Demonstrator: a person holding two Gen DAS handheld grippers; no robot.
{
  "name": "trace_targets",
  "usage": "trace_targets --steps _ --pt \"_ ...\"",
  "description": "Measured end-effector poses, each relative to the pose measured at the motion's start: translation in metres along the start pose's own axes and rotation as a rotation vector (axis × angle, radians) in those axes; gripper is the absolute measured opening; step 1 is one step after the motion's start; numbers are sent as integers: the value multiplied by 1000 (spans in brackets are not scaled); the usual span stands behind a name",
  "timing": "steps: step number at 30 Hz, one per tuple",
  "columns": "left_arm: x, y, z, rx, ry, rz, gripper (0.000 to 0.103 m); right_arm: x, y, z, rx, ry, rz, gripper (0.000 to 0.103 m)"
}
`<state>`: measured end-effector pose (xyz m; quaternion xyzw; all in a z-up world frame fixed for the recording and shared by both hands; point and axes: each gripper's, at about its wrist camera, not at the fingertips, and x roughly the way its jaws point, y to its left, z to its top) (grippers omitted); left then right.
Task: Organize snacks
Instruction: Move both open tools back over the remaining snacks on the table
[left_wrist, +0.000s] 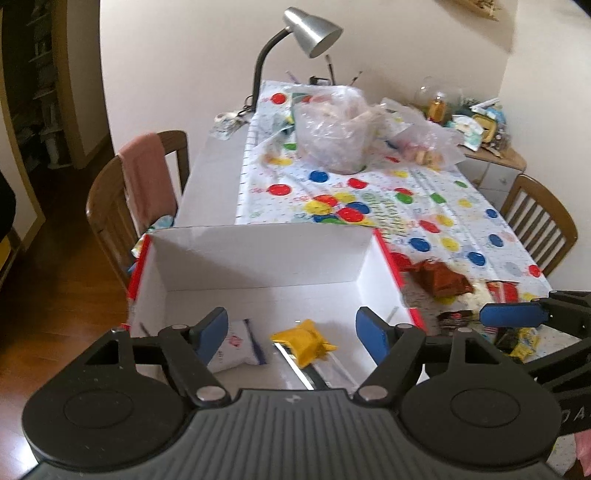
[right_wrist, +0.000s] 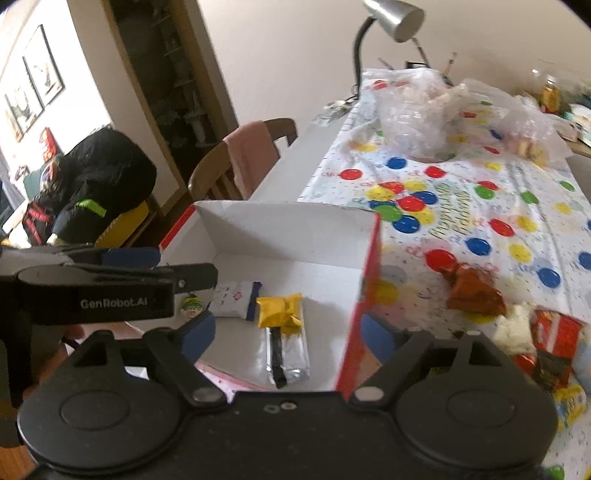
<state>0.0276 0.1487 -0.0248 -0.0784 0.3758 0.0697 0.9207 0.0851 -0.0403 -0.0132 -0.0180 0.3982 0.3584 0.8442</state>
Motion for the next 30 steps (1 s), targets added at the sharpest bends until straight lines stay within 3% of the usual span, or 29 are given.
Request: trace_targets --steps 6,14,20,30 --pt "-3 -30 -6 12 -26 -42 80 -27 -27 -13 50 -52 -15 100" --pt "0 -83 -16 36 -40 -87 82 -55 -65 -30 70 -86 -24 103" --pt "15 -125 -22 45 -7 -100 82 -71 -105 -45 71 -75 -35 103" --pt "61 -182 -21 94 85 -118 82 -90 -190 -66 100 -42 -125 103"
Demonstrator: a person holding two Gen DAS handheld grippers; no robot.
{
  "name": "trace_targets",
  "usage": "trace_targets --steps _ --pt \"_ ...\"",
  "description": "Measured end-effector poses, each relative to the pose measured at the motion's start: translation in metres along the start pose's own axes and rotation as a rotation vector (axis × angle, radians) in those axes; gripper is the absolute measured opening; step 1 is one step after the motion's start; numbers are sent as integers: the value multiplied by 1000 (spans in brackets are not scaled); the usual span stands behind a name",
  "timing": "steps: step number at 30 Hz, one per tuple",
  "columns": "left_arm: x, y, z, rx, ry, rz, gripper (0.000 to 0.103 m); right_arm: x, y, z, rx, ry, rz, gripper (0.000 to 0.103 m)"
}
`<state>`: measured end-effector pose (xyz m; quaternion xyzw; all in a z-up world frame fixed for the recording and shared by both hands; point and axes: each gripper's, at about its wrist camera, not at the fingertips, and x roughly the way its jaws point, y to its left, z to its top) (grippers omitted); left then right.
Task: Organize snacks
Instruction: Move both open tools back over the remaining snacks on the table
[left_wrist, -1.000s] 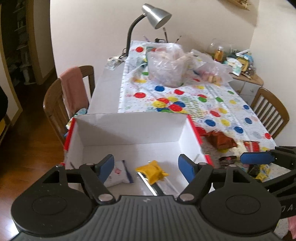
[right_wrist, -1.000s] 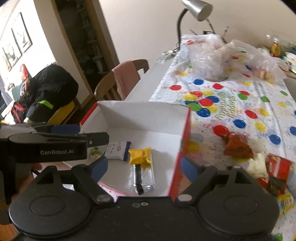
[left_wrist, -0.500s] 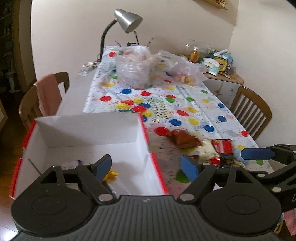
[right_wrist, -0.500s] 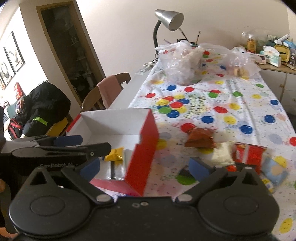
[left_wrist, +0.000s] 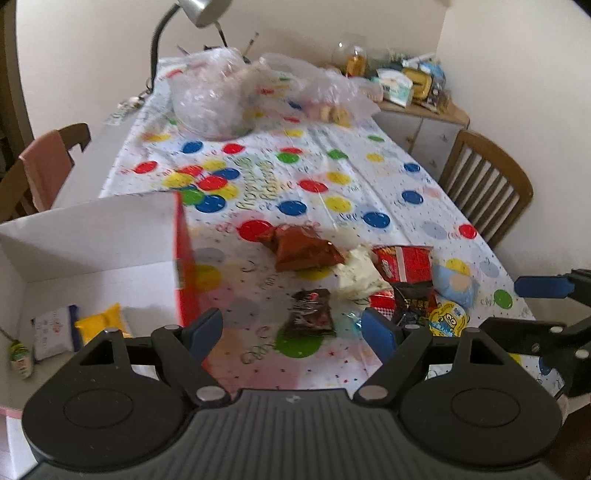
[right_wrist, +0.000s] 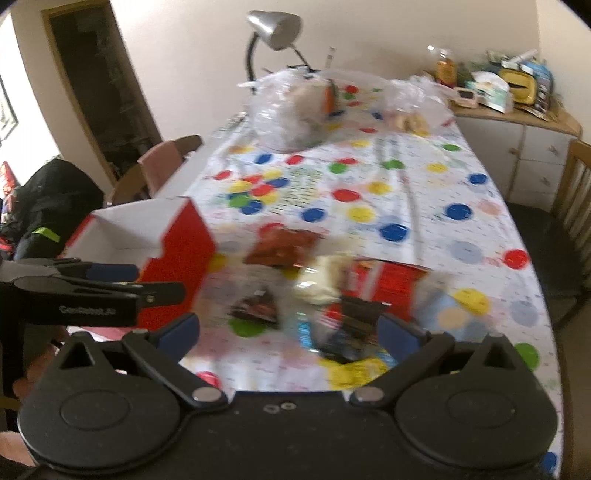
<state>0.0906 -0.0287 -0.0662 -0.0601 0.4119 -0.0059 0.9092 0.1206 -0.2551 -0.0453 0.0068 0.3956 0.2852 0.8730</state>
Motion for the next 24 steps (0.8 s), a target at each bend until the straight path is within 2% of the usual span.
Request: trace_targets --steps 6,11,17,19,24 --pt "34 -24 3 29 54 20 82 12 -42 -7 21 32 -40 103" --pt "64 -38 5 41 106 38 82 29 -62 -10 51 68 -41 102" --pt "95 -42 6 52 165 64 82 59 -65 -11 50 115 -34 99" --pt "103 -38 7 37 188 73 82 68 -65 -11 55 129 -32 99" --pt "123 -28 11 -12 242 92 82 92 -64 -12 92 183 -34 92"
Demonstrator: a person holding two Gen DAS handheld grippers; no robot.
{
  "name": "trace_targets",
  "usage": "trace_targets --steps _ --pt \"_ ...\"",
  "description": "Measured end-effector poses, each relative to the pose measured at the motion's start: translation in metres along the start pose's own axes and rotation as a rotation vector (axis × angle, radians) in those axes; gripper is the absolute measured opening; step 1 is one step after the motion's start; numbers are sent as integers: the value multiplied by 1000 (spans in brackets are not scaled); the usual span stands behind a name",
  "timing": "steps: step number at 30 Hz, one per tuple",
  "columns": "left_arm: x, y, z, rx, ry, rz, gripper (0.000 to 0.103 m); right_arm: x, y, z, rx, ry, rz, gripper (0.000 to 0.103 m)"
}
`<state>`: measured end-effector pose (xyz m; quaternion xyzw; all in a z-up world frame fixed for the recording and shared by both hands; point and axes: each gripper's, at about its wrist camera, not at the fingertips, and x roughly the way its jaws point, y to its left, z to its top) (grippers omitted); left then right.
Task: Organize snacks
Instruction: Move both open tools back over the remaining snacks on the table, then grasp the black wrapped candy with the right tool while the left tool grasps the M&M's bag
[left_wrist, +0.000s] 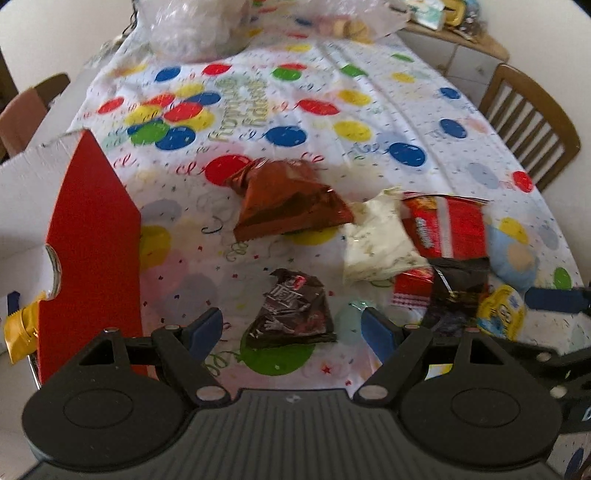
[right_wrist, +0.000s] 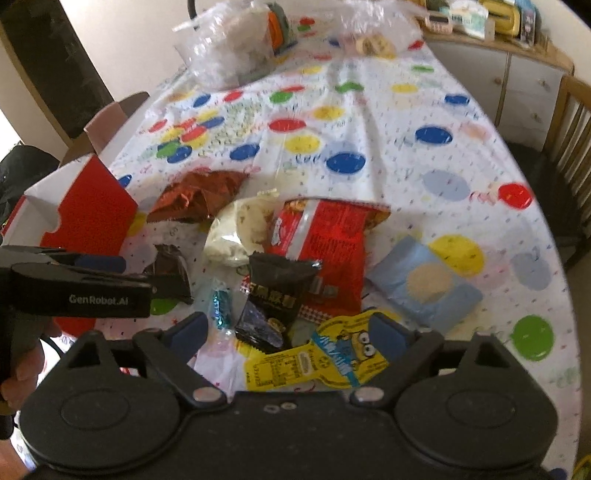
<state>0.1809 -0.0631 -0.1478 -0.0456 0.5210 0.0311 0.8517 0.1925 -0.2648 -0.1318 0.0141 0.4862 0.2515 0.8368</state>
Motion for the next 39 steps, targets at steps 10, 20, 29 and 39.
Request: trace_targets --steps 10,20,29,39 --pt "19 7 7 -42 63 -34 65 30 10 10 51 73 1 75" --pt "24 9 7 -51 71 -42 44 35 19 14 54 84 -15 43" --pt "19 9 4 -48 52 -37 31 30 15 10 71 72 -19 29" --pt "-1 14 -6 -76 28 -49 30 8 22 5 76 39 -8 28"
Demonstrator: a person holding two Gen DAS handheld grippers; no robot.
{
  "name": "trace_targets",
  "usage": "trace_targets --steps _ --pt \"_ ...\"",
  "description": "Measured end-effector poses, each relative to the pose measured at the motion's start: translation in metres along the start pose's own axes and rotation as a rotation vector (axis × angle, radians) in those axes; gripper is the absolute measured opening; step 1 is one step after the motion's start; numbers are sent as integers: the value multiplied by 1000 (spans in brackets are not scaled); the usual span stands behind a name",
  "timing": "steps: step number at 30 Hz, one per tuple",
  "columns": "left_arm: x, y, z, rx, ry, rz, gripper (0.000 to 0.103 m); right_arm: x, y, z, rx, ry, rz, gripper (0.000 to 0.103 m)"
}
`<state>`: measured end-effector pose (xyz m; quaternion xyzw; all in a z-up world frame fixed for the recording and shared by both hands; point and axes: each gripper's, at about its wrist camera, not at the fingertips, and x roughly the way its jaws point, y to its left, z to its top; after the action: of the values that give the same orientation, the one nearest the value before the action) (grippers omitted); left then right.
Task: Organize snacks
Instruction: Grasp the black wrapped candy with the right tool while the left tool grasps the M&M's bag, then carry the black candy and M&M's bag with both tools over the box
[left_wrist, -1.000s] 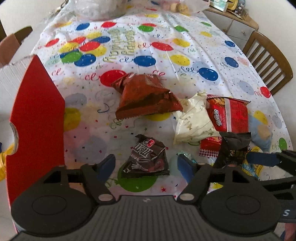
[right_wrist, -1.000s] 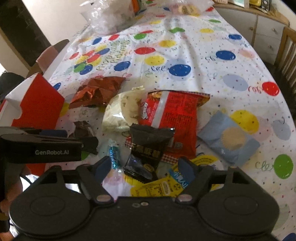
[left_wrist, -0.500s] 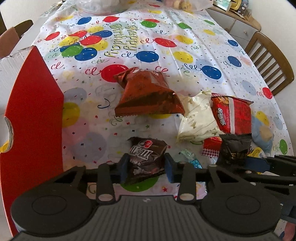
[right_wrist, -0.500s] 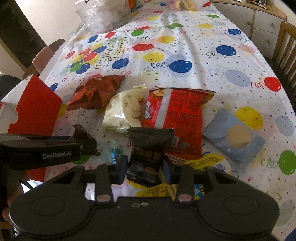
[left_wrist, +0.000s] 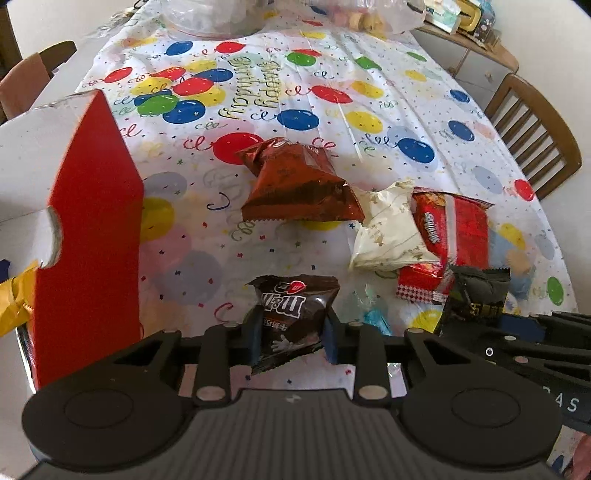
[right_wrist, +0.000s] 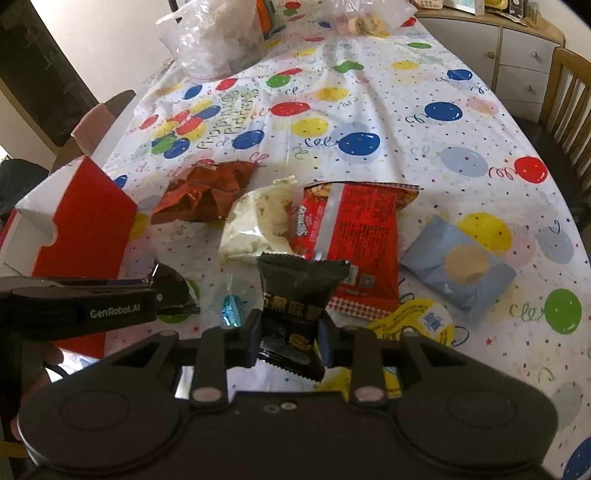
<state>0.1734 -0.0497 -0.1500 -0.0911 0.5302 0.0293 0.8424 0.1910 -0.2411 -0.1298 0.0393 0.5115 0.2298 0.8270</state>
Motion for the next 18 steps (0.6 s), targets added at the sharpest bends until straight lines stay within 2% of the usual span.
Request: trace_targets --steps 18 --pt "-92 19 -19 -19 -107 -50 30 -64 37 -12 -40 -64 49 28"
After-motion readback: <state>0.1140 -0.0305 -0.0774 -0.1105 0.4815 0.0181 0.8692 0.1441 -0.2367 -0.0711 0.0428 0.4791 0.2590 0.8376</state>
